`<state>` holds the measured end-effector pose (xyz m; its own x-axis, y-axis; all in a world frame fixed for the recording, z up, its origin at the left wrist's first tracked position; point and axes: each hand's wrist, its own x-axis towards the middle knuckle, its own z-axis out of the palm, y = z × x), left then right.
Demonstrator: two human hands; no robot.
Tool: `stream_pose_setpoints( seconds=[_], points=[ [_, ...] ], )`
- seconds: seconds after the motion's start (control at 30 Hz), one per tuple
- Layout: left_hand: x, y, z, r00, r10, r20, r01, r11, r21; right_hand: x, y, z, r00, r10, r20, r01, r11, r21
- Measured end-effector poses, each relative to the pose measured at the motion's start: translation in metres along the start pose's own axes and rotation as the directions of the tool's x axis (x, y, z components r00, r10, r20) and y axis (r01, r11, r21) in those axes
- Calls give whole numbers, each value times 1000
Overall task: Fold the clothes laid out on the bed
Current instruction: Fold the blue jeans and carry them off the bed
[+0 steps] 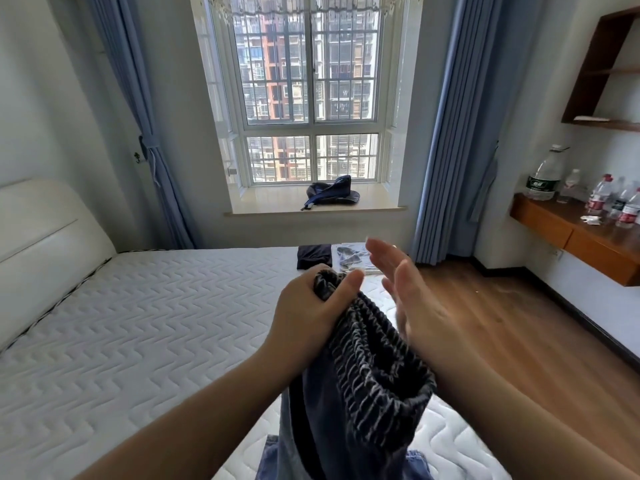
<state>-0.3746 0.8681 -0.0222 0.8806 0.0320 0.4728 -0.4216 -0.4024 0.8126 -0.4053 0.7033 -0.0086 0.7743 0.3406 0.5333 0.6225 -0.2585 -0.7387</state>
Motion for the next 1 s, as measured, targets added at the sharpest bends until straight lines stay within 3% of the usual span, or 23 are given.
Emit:
stream_pose_setpoints(
  seconds=[0.1, 0.2, 0.3, 0.43, 0.63, 0.83, 0.93, 1.0],
  points=[
    [3, -7, -10, 997, 2, -79, 4, 997, 71, -9, -5, -20, 999, 32, 16, -31, 997, -75],
    [5, -9, -18, 993, 8, -121, 8, 992, 128, -15, -5, -40, 980, 75, 187, -14, 951, -309],
    [3, -10, -20, 990, 40, -132, -16, 983, 181, -11, -8, -51, 881, 244, 404, -25, 879, -476],
    [-3, -9, -20, 986, 82, -143, -47, 972, 232, 1, -12, -45, 802, 307, 512, 75, 799, -597],
    [-11, -7, -20, 986, 91, -138, -51, 961, 273, 6, 0, -18, 719, 402, 568, 306, 551, -777],
    [-15, -13, -22, 988, 110, -108, -74, 954, 289, 13, 10, -10, 650, 386, 655, 261, 696, -669],
    [-16, -16, -23, 991, 92, -93, -62, 958, 280, 10, 12, -1, 724, 291, 625, 285, 700, -655],
    [-14, -18, -28, 995, 58, -76, -37, 966, 257, 7, 12, -1, 771, 238, 591, 231, 760, -607]
  ],
)
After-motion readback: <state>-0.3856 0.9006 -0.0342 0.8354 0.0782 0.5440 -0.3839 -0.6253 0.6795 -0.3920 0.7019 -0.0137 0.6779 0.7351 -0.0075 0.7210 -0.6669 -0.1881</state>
